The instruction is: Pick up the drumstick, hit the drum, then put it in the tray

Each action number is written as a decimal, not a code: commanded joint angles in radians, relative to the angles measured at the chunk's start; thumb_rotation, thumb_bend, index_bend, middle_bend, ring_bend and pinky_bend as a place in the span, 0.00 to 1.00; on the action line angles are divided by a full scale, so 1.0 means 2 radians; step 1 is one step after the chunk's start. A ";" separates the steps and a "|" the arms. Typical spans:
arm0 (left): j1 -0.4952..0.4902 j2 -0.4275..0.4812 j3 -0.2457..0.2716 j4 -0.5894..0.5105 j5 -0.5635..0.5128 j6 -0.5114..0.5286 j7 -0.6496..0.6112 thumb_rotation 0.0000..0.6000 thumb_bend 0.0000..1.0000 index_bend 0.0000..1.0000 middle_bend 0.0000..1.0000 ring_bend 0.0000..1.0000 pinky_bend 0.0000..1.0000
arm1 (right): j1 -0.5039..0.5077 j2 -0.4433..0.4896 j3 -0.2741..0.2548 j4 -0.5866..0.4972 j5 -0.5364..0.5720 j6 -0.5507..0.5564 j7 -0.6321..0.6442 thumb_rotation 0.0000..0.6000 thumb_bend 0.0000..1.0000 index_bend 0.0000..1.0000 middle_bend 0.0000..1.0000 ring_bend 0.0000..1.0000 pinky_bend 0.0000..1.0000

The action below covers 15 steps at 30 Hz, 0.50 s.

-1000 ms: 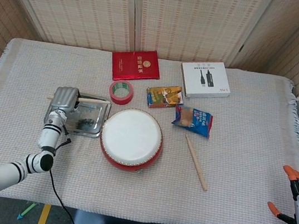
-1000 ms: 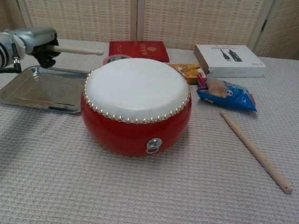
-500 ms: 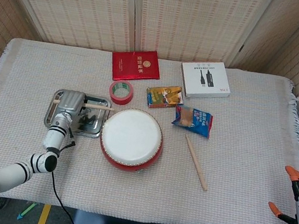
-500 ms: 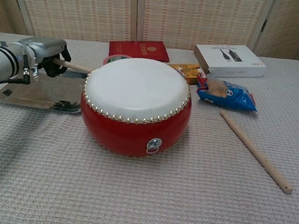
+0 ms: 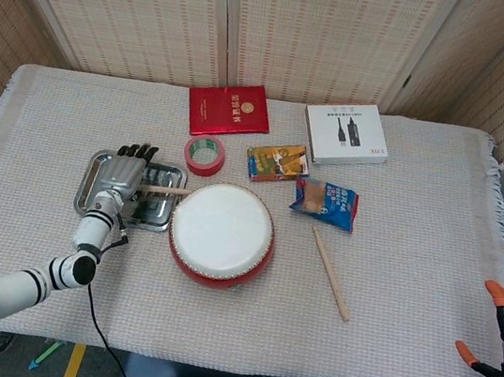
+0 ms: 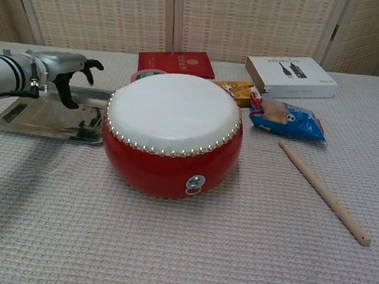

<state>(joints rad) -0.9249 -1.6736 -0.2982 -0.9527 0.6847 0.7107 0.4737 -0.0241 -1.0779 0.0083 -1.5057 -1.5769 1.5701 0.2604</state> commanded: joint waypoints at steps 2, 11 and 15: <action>-0.003 0.006 0.000 -0.010 -0.010 0.000 0.004 1.00 0.24 0.00 0.00 0.00 0.05 | -0.001 0.000 0.000 0.001 0.000 0.001 0.001 1.00 0.18 0.00 0.08 0.00 0.00; 0.015 0.054 -0.021 -0.087 -0.014 0.010 -0.049 1.00 0.23 0.00 0.00 0.00 0.05 | -0.002 0.002 0.002 0.002 -0.001 0.005 0.007 1.00 0.18 0.00 0.08 0.00 0.00; 0.045 0.098 -0.017 -0.155 0.026 0.052 -0.073 1.00 0.26 0.00 0.03 0.00 0.06 | -0.002 0.007 0.002 0.004 0.004 0.002 0.013 1.00 0.18 0.00 0.08 0.00 0.00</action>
<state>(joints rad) -0.8827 -1.5423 -0.3298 -1.1728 0.6807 0.7497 0.3736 -0.0281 -1.0653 0.0119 -1.4988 -1.5716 1.5749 0.2844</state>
